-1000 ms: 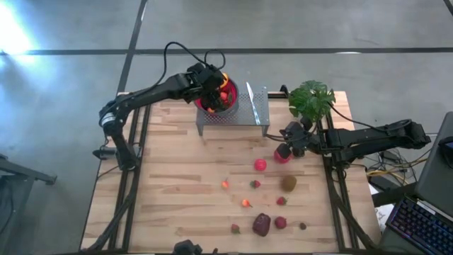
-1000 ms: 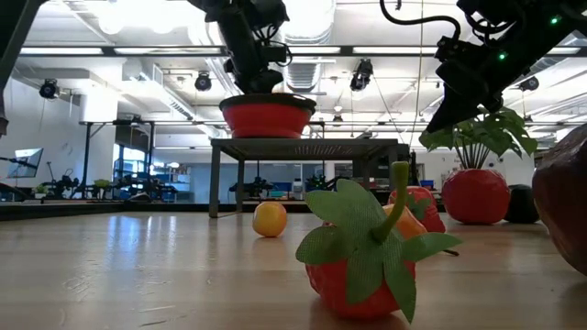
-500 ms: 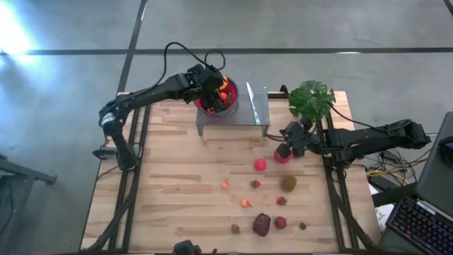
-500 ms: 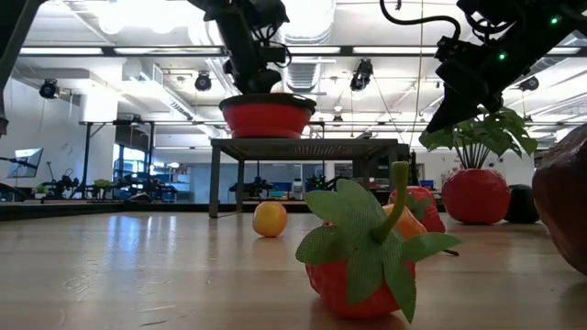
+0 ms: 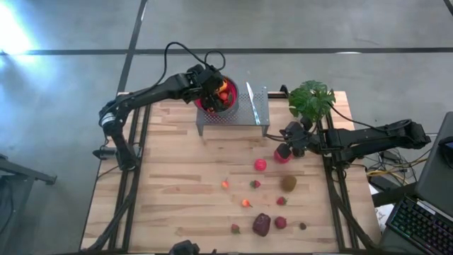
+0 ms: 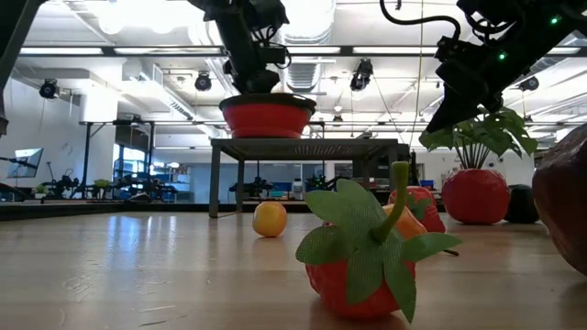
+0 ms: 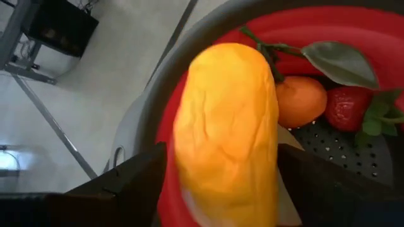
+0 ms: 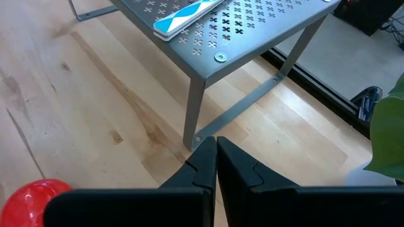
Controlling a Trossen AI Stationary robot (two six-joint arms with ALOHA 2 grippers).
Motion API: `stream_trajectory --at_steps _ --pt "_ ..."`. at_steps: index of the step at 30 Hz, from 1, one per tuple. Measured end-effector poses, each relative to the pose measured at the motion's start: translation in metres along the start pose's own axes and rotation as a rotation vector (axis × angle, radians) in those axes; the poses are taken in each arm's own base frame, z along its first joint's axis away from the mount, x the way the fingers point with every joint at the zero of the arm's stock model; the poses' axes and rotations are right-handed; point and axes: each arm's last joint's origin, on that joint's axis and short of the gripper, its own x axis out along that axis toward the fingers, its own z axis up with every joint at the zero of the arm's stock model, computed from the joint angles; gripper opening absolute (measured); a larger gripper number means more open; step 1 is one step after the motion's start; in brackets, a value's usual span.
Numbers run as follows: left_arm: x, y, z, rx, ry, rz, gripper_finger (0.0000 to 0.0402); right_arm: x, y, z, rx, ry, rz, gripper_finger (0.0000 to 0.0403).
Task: Pick & Place Fruit
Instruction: Put the yellow mango into the red strainer bowl on the shelf, then put the top yellow pear into the red strainer bowl on the shelf
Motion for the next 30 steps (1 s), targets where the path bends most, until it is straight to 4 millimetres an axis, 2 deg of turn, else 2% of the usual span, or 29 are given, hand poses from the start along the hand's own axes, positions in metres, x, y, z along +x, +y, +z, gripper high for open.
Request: stream_trajectory --at_steps 6,11,16,21,30 --pt "-0.012 0.003 0.005 0.053 -0.001 0.004 0.0305 0.000 0.000 0.000 -0.001 0.000 0.000 0.0008" --pt "-0.034 0.005 0.014 0.075 -0.026 -0.011 0.0305 0.000 0.000 0.000 -0.005 0.000 0.000 0.0008" --pt "-0.062 -0.004 0.023 0.088 -0.068 -0.051 0.0305 0.000 0.000 0.000 -0.005 0.001 0.000 0.0008" --pt "-0.086 -0.029 0.027 0.136 -0.113 -0.128 0.0305 0.000 0.000 0.000 -0.005 0.001 0.000 0.0008" --pt "-0.120 -0.100 0.015 0.286 -0.162 -0.259 0.0305 0.000 0.000 0.000 -0.005 0.001 0.000 0.0008"
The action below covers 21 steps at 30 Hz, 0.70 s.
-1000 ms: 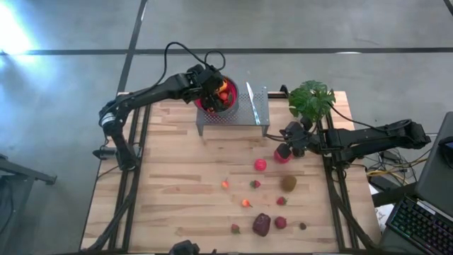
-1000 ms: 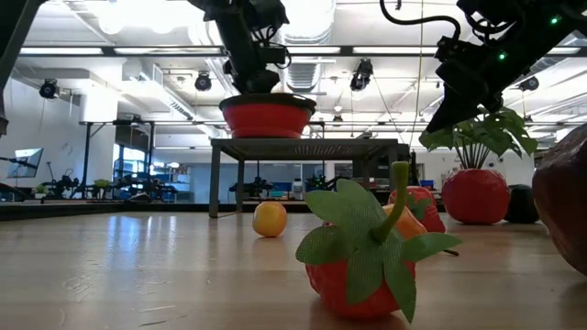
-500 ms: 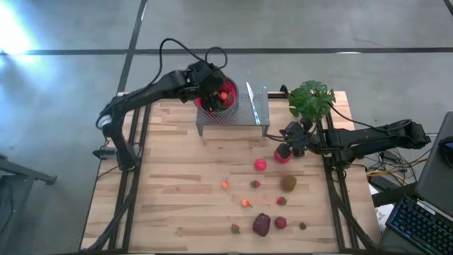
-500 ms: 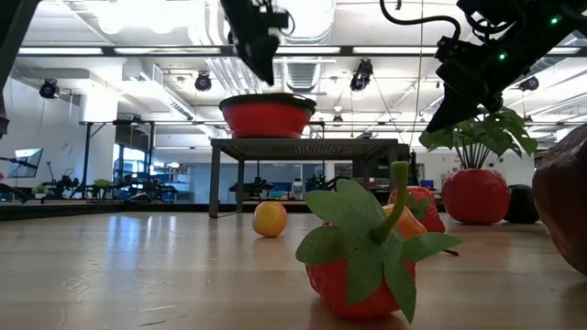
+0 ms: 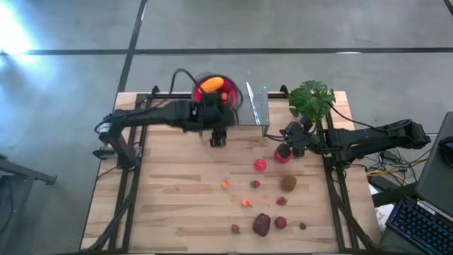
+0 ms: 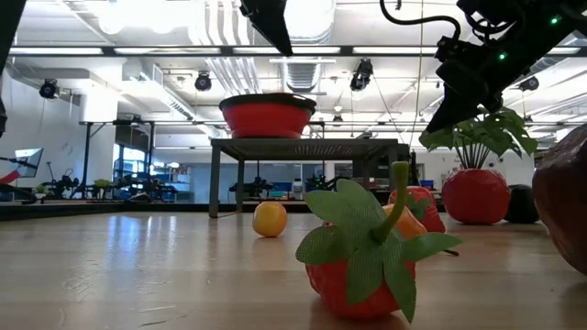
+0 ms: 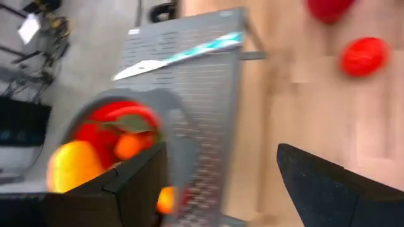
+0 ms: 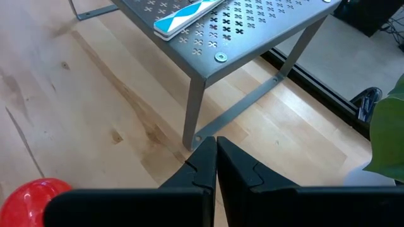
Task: Pick & Place Fruit
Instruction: Put the top yellow pear into the red strainer bowl on the shelf
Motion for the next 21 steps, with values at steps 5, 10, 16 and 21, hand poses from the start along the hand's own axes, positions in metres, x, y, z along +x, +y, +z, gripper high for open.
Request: stream_trajectory --at_steps 5,10,16,21 --pt "0.003 -0.047 -0.007 0.043 0.013 -0.069 0.0305 0.000 0.000 0.000 0.000 0.000 0.000 0.0008" --pt "0.017 -0.095 -0.023 0.065 0.013 -0.118 0.0305 0.000 0.000 0.000 0.008 0.000 0.000 0.0008" --pt "0.039 -0.144 -0.046 0.002 -0.047 -0.164 0.0305 0.000 0.000 0.000 0.010 0.000 0.000 0.0008" --pt "0.057 -0.172 -0.068 -0.134 -0.116 -0.201 0.0305 0.000 0.000 0.000 0.011 0.000 0.000 0.0008"
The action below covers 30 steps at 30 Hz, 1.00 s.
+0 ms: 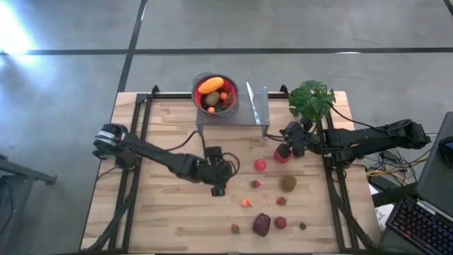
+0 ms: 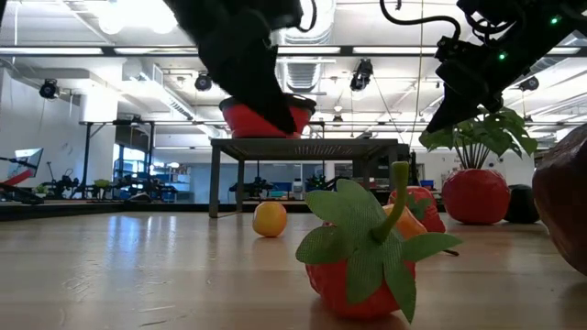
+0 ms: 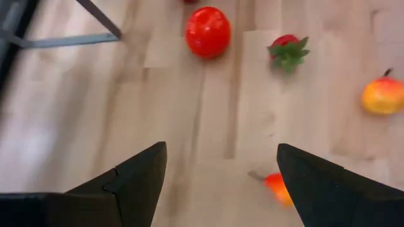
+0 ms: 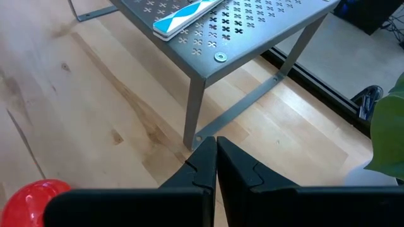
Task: Pick & Place Fruit
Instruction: Put the top yellow pear into the red strainer bowl on the shelf
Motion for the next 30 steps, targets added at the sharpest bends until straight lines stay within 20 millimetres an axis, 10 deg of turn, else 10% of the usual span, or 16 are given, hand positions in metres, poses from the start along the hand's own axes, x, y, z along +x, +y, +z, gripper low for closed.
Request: stream_trajectory --at_steps 30 --pt "0.034 -0.038 -0.067 -0.171 -0.119 -0.131 0.0298 0.000 0.000 0.000 0.002 -0.001 0.000 0.0008"
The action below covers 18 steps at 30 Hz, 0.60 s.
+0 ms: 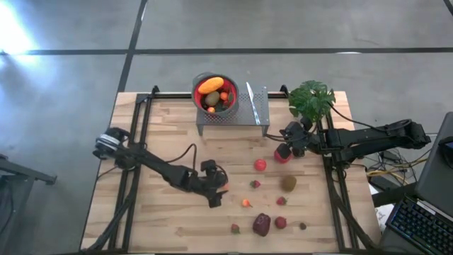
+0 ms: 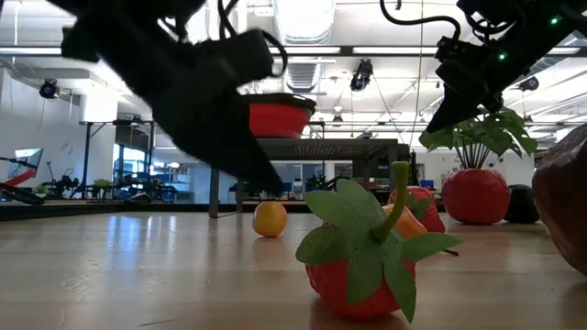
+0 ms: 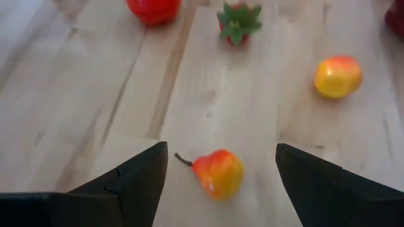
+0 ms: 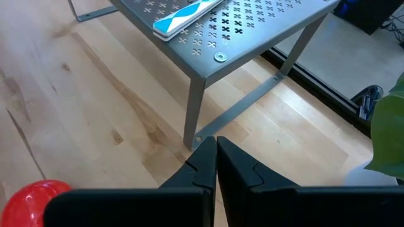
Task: Pick & Place Fruit
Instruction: Put the top yellow pear into the red strainer bowl on the shelf
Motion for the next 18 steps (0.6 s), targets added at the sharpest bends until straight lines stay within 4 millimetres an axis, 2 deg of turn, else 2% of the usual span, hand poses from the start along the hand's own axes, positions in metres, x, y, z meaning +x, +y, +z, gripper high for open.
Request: stream_trajectory --at_steps 6,18 --pt "0.015 -0.002 -0.014 0.025 0.045 0.024 0.0298 0.000 0.000 -0.001 -0.001 0.002 0.000 0.0008" --pt "0.016 -0.002 -0.015 0.001 0.047 0.028 0.0298 0.000 0.000 -0.001 0.003 0.002 -0.001 0.0008"
